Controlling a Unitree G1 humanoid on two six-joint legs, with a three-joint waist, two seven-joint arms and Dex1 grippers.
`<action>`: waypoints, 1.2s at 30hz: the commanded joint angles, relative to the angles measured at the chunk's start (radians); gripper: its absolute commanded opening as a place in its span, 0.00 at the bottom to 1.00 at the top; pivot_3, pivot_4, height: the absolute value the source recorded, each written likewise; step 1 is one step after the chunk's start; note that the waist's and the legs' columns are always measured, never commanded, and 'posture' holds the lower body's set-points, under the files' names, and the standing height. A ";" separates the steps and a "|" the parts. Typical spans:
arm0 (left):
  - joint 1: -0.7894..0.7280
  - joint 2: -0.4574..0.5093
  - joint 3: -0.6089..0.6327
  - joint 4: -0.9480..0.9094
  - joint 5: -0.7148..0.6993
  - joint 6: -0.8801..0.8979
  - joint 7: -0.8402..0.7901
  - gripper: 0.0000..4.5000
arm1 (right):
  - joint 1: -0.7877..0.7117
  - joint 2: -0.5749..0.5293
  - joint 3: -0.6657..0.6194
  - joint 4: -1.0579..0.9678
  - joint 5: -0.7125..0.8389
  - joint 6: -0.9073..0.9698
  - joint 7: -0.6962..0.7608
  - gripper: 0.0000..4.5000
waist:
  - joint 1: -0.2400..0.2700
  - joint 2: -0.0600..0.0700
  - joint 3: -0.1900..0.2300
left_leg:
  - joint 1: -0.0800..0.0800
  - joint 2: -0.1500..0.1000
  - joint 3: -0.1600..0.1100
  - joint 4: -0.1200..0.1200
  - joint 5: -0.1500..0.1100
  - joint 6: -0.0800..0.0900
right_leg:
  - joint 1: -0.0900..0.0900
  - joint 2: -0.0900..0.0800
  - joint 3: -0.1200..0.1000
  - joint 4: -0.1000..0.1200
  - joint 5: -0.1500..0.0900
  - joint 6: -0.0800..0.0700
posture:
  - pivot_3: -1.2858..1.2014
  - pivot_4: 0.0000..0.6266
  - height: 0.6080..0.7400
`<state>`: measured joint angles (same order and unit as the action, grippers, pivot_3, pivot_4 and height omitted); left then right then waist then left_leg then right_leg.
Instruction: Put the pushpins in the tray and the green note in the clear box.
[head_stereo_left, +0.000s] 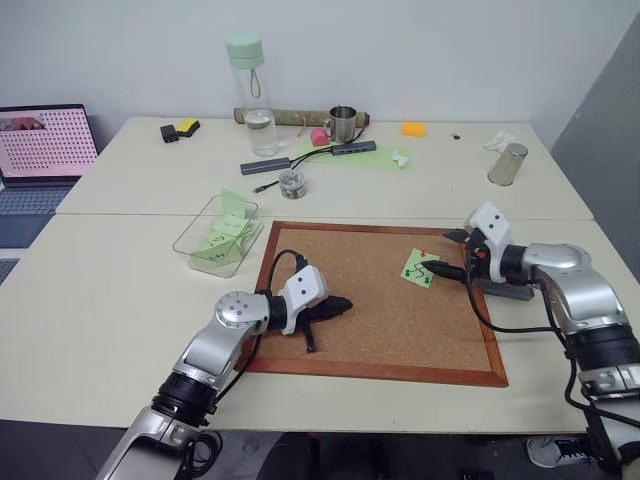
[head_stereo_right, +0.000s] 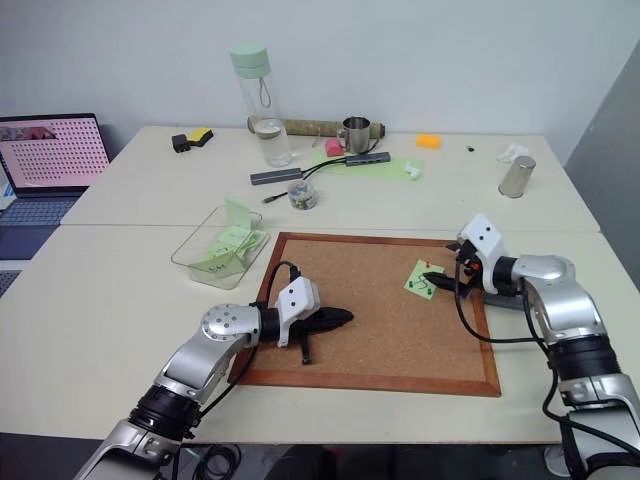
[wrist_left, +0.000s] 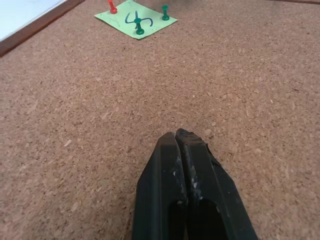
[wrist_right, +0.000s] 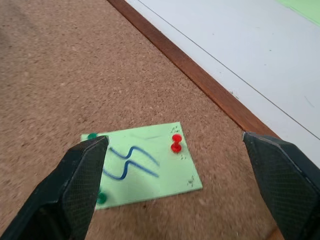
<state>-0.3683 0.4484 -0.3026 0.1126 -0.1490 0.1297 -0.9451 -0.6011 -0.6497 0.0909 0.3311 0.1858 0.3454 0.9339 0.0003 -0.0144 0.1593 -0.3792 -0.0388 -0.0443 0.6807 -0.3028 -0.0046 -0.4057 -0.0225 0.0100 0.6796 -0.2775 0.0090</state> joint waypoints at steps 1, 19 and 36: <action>0.022 0.006 -0.003 0.015 0.037 0.010 0.020 0.01 | -0.050 0.027 -0.003 0.085 -0.031 -0.076 -0.010 1.00 | 0.000 0.000 0.000 | 0.000 0.000 0.000 0.000 0.000 0.000 | 0.000 0.000 0.000 0.000 0.000 0.000 | 0.52 0.24 1.00; 0.052 0.007 -0.007 -0.035 0.031 0.056 0.032 0.00 | -0.084 0.102 -0.032 0.232 -0.040 -0.165 -0.045 0.26 | -0.003 0.001 -0.001 | 0.000 0.000 0.000 0.000 0.000 0.000 | 0.000 0.000 0.000 0.001 0.000 0.000 | 0.52 0.24 1.00; 0.080 0.018 -0.008 -0.049 0.032 0.092 0.029 0.00 | -0.077 0.125 -0.114 0.150 0.059 -0.044 -0.025 0.01 | -0.003 0.001 -0.001 | 0.000 0.000 0.000 0.000 0.000 0.000 | 0.000 0.000 0.000 0.001 0.000 0.000 | 0.52 0.24 1.00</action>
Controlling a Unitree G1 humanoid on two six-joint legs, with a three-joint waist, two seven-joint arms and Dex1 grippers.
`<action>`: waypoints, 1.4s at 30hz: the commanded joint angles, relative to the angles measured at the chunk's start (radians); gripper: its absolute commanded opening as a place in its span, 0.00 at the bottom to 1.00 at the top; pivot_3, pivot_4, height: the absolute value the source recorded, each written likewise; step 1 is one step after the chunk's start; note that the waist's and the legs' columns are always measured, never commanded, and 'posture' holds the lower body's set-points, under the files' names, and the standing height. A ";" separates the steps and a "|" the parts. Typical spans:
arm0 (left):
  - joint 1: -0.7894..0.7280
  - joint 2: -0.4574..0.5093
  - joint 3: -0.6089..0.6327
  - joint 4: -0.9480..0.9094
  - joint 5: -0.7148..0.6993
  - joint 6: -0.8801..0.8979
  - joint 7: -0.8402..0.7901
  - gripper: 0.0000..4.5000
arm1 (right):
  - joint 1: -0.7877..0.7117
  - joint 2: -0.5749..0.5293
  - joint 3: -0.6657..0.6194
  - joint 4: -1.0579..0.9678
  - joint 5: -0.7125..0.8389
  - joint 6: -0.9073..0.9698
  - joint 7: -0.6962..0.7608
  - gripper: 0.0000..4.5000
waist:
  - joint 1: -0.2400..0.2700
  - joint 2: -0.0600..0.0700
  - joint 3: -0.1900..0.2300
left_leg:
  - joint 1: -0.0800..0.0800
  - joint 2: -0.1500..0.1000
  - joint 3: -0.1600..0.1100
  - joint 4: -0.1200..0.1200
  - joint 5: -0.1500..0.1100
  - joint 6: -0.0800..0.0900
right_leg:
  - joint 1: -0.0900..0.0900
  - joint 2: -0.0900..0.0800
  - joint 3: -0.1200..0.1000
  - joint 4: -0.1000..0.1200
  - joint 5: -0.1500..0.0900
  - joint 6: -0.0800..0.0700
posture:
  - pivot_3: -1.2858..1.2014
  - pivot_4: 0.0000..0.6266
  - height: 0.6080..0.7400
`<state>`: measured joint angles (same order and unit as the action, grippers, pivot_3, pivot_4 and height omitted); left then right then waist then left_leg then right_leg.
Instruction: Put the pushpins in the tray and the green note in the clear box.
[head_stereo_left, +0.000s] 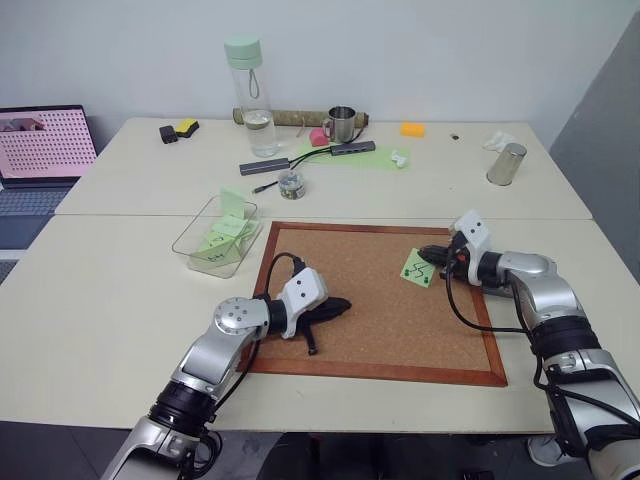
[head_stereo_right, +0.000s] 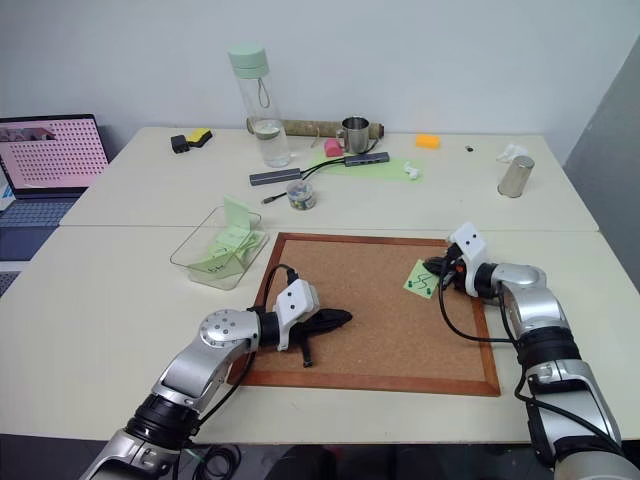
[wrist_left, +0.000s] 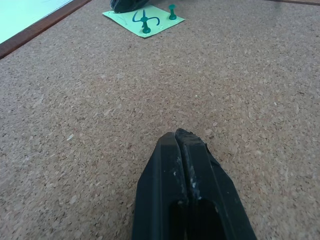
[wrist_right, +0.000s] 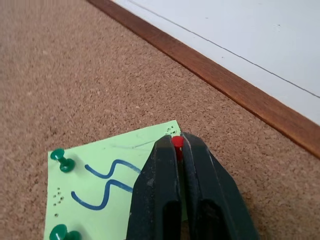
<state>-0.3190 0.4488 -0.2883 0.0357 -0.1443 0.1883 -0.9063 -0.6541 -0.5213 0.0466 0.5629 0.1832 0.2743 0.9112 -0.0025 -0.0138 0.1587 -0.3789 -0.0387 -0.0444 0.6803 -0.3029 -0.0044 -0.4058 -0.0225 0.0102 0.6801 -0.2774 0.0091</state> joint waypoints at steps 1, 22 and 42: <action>0.031 0.016 -0.023 0.029 0.029 0.033 -0.008 0.00 | -0.021 -0.002 -0.075 -0.092 0.067 0.034 -0.003 0.01 | 0.000 0.000 0.000 | 0.000 0.000 0.000 0.000 0.000 0.000 | 0.000 0.000 0.000 0.000 0.000 0.000 | 0.52 0.24 1.00; 0.042 0.014 -0.030 0.018 0.038 0.045 -0.001 0.00 | 0.023 0.019 -0.171 -0.261 0.206 0.222 -0.027 0.01 | 0.000 0.000 -0.001 | 0.000 0.000 0.000 0.000 0.000 0.000 | 0.000 0.000 0.000 0.000 0.000 0.000 | 0.52 0.24 1.00; 0.039 0.020 -0.022 0.019 0.041 0.042 0.002 0.00 | 0.201 -0.270 -0.194 -0.255 0.043 0.245 -0.137 0.06 | 0.000 0.003 -0.003 | 0.003 0.000 0.001 -0.001 0.000 0.001 | 0.003 0.000 0.001 0.000 0.000 0.000 | 0.52 0.24 1.00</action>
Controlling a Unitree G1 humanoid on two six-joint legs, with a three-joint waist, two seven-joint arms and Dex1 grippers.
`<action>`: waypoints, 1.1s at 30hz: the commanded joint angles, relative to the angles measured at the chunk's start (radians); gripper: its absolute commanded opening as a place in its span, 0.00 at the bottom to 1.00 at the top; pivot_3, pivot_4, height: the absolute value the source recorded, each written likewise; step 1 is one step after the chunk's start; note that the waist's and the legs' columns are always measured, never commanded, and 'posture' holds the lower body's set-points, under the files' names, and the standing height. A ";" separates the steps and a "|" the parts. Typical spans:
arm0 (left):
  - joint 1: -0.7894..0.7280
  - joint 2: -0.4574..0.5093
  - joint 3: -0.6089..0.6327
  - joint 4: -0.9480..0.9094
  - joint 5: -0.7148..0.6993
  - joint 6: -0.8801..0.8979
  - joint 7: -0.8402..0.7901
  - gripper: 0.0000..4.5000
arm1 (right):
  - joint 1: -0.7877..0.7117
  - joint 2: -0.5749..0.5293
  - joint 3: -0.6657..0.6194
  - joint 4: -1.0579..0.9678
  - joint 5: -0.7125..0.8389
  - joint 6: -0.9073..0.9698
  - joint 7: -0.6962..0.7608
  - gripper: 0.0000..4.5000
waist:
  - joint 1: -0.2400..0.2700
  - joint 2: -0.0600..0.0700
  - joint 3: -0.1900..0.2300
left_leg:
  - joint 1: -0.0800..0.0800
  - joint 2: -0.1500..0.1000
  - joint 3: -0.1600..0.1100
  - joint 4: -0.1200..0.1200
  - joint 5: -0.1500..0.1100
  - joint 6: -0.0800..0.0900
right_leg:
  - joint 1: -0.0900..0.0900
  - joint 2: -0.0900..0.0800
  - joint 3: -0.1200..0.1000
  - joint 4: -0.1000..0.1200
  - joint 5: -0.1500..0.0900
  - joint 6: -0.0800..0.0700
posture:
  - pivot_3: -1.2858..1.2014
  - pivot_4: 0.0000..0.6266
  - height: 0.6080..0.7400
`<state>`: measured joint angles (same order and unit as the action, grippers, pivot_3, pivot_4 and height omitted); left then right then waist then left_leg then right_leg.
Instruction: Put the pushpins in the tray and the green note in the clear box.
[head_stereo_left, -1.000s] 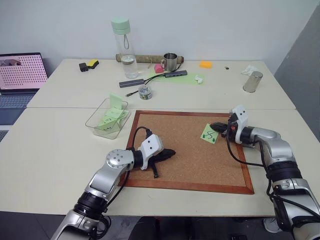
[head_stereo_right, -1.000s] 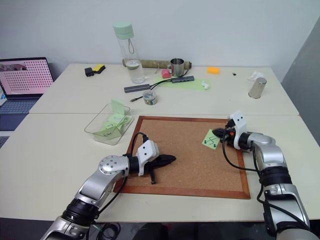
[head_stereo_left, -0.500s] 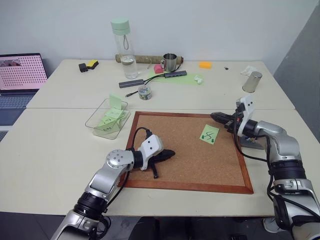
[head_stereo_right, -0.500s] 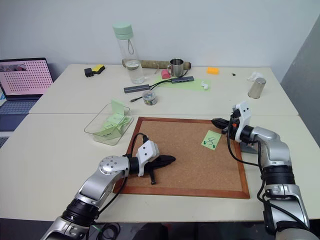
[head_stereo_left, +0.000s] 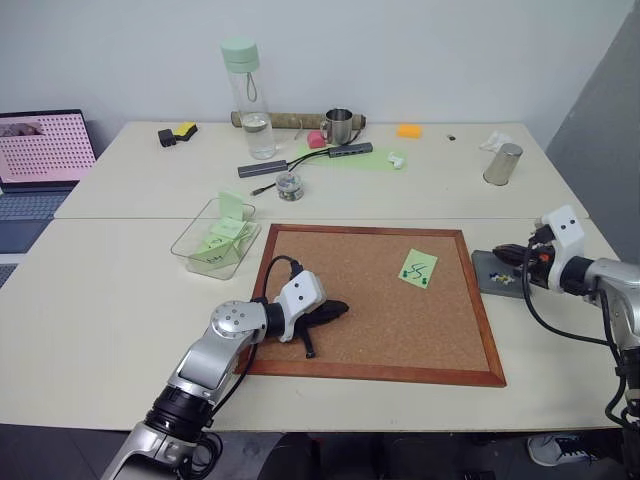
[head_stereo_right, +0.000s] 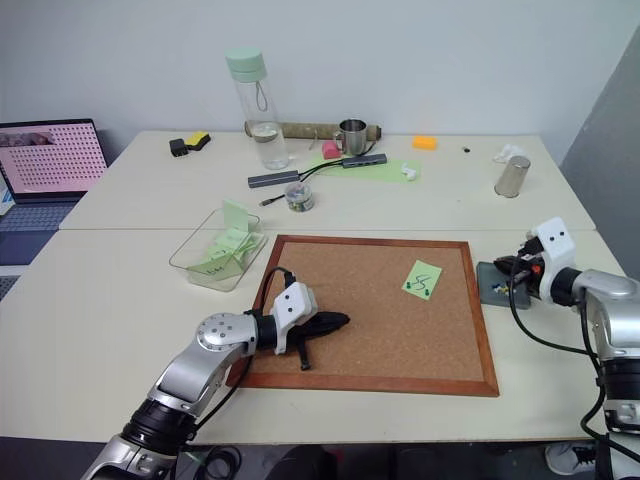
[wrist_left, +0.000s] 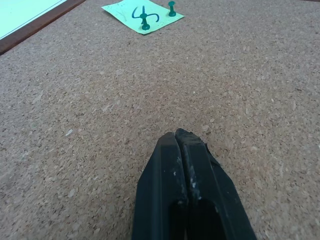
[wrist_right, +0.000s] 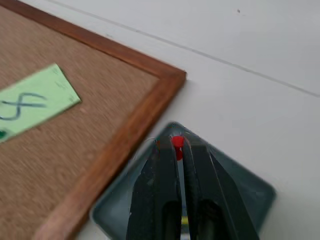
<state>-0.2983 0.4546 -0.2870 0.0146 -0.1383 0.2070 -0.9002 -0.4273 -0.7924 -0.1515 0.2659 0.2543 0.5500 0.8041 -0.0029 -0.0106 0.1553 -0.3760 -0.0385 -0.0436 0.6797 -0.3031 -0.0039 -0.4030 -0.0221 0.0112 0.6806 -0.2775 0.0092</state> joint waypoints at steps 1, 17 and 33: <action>0.018 0.013 -0.024 0.040 0.035 0.024 -0.004 0.00 | -0.032 0.008 0.006 0.057 -0.031 -0.036 -0.034 0.12 | 0.001 0.000 0.000 | 0.000 0.000 0.000 0.000 0.000 0.000 | 0.000 0.000 0.000 0.000 0.000 0.000 | 0.52 0.24 1.00; 0.030 0.029 -0.008 0.029 0.031 0.032 -0.002 0.00 | 0.007 0.003 0.034 -0.176 0.069 -0.058 0.138 0.70 | -0.001 0.000 0.000 | 0.000 0.000 0.000 0.000 0.000 0.000 | 0.000 0.001 0.000 0.000 0.000 0.000 | 0.52 0.24 1.00; 0.029 0.029 -0.017 0.021 0.030 0.040 -0.006 0.00 | 0.010 0.124 0.193 -0.152 -0.005 -0.201 0.176 0.70 | 0.000 -0.001 -0.001 | 0.000 0.000 0.000 0.000 0.000 0.000 | -0.001 0.000 0.000 -0.001 0.000 0.000 | 0.52 0.24 1.00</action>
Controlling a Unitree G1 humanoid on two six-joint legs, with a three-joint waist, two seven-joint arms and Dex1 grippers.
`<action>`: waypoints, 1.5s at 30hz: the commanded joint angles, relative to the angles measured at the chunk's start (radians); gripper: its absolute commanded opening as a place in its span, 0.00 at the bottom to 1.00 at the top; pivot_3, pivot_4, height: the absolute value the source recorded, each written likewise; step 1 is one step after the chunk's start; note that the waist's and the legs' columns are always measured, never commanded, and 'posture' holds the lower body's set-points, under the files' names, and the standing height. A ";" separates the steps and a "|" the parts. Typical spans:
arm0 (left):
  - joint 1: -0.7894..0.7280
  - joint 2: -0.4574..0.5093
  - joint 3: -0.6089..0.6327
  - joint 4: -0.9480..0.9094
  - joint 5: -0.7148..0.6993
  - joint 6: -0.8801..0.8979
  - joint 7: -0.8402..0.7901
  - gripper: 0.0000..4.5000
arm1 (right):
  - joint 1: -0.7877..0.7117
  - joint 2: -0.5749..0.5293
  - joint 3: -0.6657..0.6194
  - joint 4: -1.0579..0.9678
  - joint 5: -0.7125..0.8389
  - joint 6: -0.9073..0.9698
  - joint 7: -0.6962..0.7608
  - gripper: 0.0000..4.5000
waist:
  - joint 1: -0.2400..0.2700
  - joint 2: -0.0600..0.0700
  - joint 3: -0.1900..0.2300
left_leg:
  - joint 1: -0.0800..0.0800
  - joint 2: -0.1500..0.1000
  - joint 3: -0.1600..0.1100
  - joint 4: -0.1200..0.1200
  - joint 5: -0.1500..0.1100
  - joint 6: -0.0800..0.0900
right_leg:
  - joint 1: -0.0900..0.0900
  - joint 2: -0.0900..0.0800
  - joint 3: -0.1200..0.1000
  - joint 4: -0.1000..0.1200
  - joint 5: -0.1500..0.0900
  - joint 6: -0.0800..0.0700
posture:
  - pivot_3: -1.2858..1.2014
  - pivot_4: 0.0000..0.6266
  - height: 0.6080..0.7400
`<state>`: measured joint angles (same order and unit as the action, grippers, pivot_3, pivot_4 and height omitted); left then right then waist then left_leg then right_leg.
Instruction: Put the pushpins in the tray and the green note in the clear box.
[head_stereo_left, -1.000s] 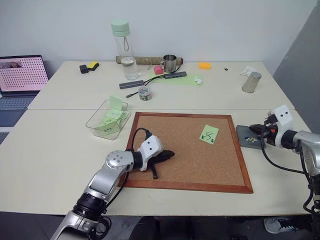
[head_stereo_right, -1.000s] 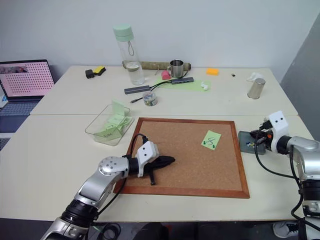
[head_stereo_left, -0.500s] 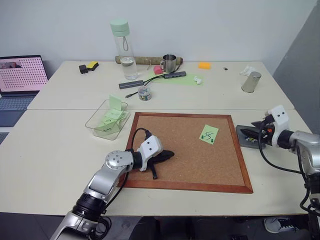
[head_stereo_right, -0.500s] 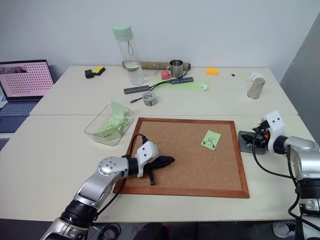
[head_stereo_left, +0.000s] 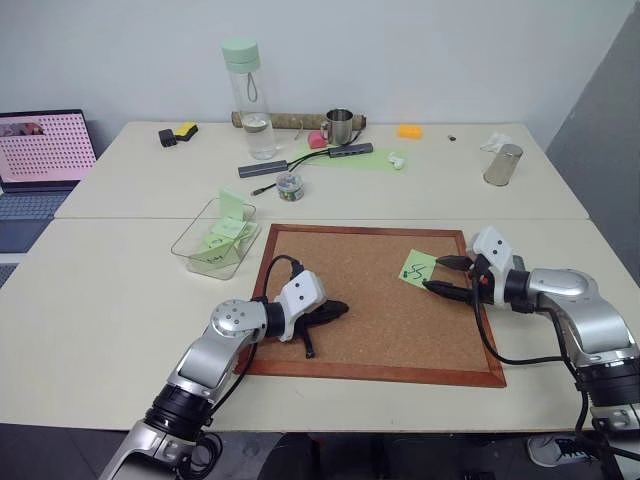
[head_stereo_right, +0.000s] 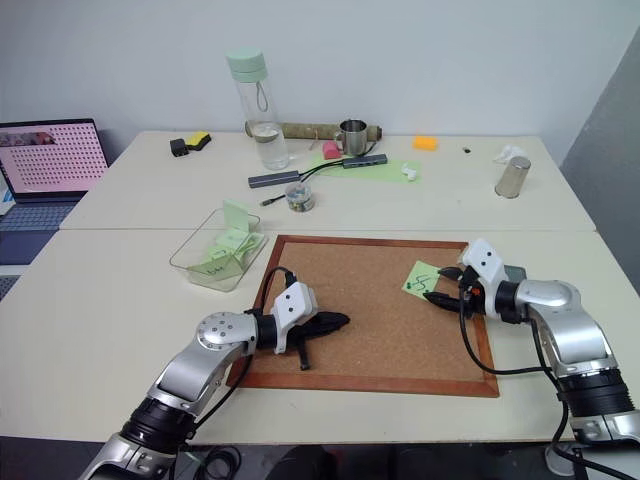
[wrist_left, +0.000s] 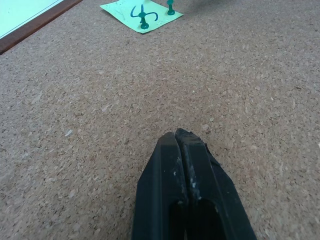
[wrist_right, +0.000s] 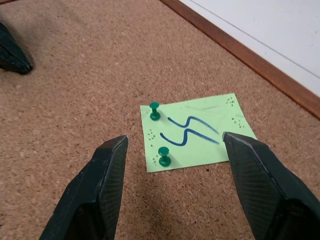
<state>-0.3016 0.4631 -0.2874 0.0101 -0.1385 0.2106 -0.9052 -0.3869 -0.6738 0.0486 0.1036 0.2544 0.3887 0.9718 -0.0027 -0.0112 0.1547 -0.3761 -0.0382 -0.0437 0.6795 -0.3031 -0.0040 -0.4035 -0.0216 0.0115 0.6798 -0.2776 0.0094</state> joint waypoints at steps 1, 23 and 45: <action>0.032 0.021 -0.017 0.026 0.029 0.037 -0.001 0.00 | -0.032 0.009 -0.004 0.018 -0.006 -0.045 0.010 0.66 | 0.000 0.000 0.000 | 0.000 0.000 0.000 0.000 0.000 0.000 | 0.000 0.000 0.000 0.000 0.000 0.000 | 0.52 0.24 1.00; 0.041 0.023 -0.009 0.013 0.022 0.061 0.004 0.00 | -0.024 0.039 -0.024 0.043 0.032 -0.049 0.046 0.01 | -0.001 0.000 0.000 | 0.000 0.000 0.000 0.000 0.000 0.000 | 0.000 0.000 0.000 0.000 0.000 0.000 | 0.52 0.24 1.00; 0.046 0.018 -0.015 0.031 0.027 0.059 0.020 0.00 | -0.003 -0.026 -0.246 -0.008 0.163 0.178 -0.133 0.01 | 0.000 0.000 0.000 | 0.000 0.000 0.000 0.000 0.000 0.000 | 0.000 0.000 0.000 0.000 0.000 0.000 | 0.52 0.24 1.00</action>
<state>-0.2889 0.4637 -0.2867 -0.0028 -0.1403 0.2322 -0.8849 -0.3777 -0.6645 -0.1422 0.0726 0.4438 0.5600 0.8849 -0.0023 -0.0111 0.1546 -0.3763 -0.0382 -0.0439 0.6794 -0.3032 -0.0039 -0.4037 -0.0218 0.0115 0.6798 -0.2776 0.0094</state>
